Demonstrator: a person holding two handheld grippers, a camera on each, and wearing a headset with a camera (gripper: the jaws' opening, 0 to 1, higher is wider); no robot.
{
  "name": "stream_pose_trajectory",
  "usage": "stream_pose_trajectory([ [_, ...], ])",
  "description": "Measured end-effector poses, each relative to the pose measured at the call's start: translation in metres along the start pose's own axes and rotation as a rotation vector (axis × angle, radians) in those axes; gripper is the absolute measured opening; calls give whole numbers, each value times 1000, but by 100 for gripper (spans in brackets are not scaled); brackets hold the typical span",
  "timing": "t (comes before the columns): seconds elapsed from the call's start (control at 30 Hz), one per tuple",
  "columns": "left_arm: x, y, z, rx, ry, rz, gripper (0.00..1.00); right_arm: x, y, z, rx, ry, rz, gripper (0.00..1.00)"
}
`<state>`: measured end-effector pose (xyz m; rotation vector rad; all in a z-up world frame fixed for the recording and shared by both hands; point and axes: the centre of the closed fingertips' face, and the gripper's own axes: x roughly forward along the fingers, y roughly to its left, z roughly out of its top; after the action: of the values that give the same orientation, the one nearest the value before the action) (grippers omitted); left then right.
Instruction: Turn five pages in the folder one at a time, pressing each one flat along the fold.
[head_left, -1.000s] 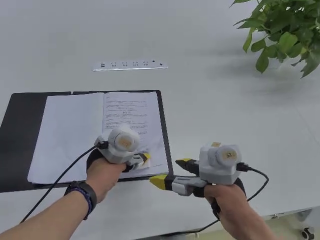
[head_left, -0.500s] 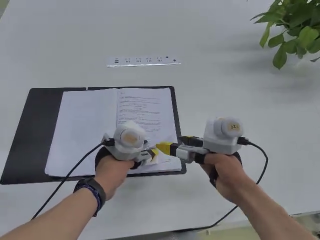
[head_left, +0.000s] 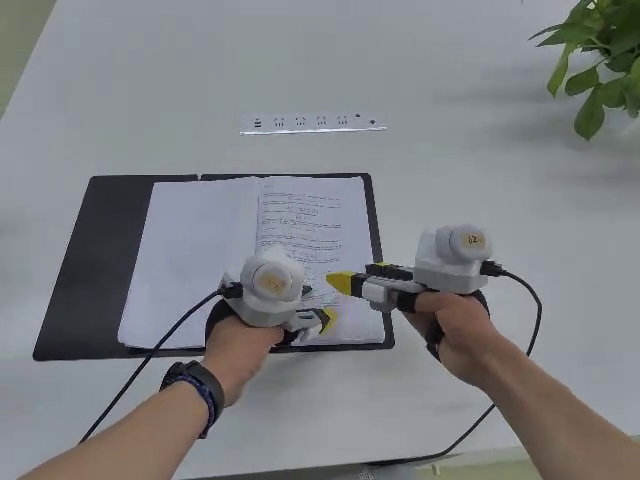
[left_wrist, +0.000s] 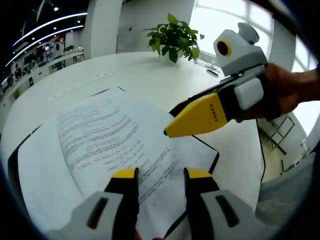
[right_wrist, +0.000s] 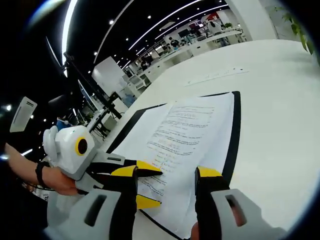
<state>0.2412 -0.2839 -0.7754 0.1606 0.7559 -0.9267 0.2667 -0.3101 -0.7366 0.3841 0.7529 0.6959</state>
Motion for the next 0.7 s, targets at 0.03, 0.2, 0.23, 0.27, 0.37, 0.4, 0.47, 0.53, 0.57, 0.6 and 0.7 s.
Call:
stream_pose_trajectory([
  [0.03, -1, -1, -1, -2, 1, -3, 36, -1, 0, -1, 4, -4, 1, 42],
  [0.2, -9, -5, -4, 2, 3, -5, 40, -7, 1, -4, 13, -15, -6, 36],
  [0.23, -10, -5, -4, 1, 1, -4, 41, -7, 1, -4, 13, -19, -6, 34],
  [0.27, -12, -5, -3, -2, -3, -1, 42, -8, 2, -4, 16, -23, -7, 33],
  [0.37, -18, -6, -1, -4, -15, 6, 43, -10, 4, -8, 17, -25, -7, 28],
  [0.4, -20, -7, -1, -2, -18, 7, 44, -10, 5, -9, 16, -22, -9, 26],
  [0.47, -25, -7, 1, -6, -29, 14, 46, -13, 6, -13, 0, -19, -22, 21],
  [0.53, -32, -8, 1, -14, -40, 24, 47, -15, 10, -16, -11, -17, -26, 15],
  [0.57, -35, -7, 1, -19, -39, 31, 48, -15, 12, -18, -15, -17, -24, 13],
  [0.6, -39, -7, -1, -26, -42, 43, 49, -16, 15, -20, -24, -17, -25, 11],
  [0.7, -50, -7, -6, -56, -66, 63, 50, -17, 18, -24, -39, -20, -40, 4],
])
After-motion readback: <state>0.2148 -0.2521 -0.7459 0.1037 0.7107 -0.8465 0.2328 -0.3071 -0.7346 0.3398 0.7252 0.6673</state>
